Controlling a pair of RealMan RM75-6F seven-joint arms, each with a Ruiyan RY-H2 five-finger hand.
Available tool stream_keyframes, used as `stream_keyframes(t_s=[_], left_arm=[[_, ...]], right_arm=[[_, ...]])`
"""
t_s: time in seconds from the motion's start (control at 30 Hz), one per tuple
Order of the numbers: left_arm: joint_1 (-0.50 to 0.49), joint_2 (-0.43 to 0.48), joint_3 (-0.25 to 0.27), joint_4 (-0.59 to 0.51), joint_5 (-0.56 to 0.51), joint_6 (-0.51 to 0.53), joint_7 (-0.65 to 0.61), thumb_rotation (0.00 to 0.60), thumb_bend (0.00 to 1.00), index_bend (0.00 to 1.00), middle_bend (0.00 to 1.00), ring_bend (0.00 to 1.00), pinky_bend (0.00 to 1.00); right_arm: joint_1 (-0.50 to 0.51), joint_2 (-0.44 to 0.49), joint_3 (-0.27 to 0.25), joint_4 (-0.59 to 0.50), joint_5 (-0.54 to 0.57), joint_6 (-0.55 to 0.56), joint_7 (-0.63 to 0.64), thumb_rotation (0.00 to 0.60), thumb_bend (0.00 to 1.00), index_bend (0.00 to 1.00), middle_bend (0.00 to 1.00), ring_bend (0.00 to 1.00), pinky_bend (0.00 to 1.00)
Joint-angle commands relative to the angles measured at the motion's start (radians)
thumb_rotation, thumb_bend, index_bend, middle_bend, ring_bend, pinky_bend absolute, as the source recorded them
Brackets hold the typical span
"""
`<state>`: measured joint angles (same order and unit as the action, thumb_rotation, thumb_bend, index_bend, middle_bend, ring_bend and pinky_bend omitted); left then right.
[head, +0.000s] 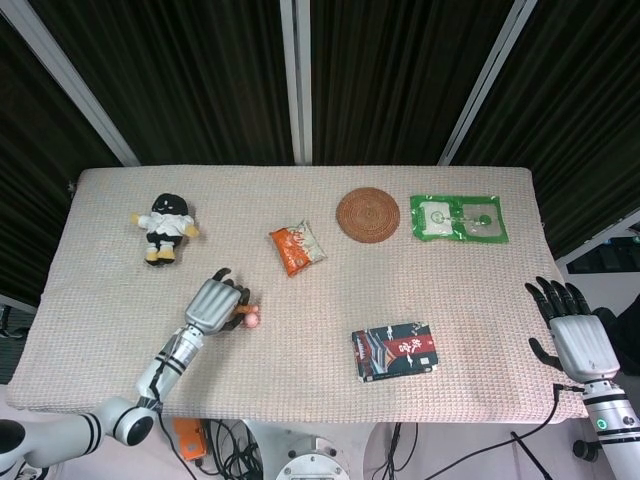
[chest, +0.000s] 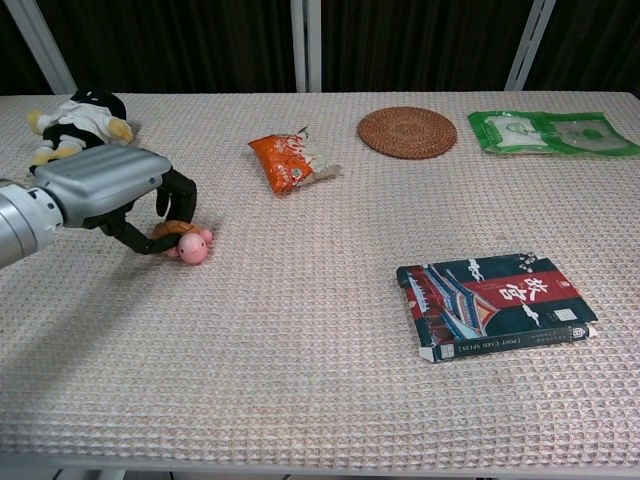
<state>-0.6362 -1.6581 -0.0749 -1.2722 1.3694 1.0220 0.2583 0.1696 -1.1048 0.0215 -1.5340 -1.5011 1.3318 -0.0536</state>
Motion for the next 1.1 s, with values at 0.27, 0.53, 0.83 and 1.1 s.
stream_keyframes(t_s=[0.27, 0.53, 0.83, 1.1], left_arm=[[-0.007, 0.067, 0.011, -0.076, 0.011, -0.033, -0.038, 0.600, 0.28, 0.21, 0.23, 0.05, 0.12], [-0.007, 0.084, 0.012, -0.101, -0.007, -0.046, -0.021, 0.600, 0.28, 0.26, 0.30, 0.05, 0.12], [-0.005, 0.039, 0.002, -0.057, -0.007, -0.016, -0.004, 0.600, 0.31, 0.53, 0.53, 0.18, 0.19], [0.012, -0.025, -0.009, 0.036, 0.022, 0.068, 0.013, 0.600, 0.37, 0.83, 0.83, 0.46, 0.38]], right_arm=[[-0.001, 0.001, 0.000, -0.003, -0.003, 0.004, -0.002, 0.600, 0.26, 0.00, 0.00, 0.00, 0.00], [0.000, -0.001, 0.000, -0.004, -0.002, 0.001, -0.006, 0.600, 0.26, 0.00, 0.00, 0.00, 0.00], [0.001, -0.001, 0.001, -0.001, 0.002, -0.002, -0.004, 0.600, 0.26, 0.00, 0.00, 0.00, 0.00], [0.001, 0.001, 0.001, 0.001, 0.005, -0.005, 0.008, 0.600, 0.26, 0.00, 0.00, 0.00, 0.00]])
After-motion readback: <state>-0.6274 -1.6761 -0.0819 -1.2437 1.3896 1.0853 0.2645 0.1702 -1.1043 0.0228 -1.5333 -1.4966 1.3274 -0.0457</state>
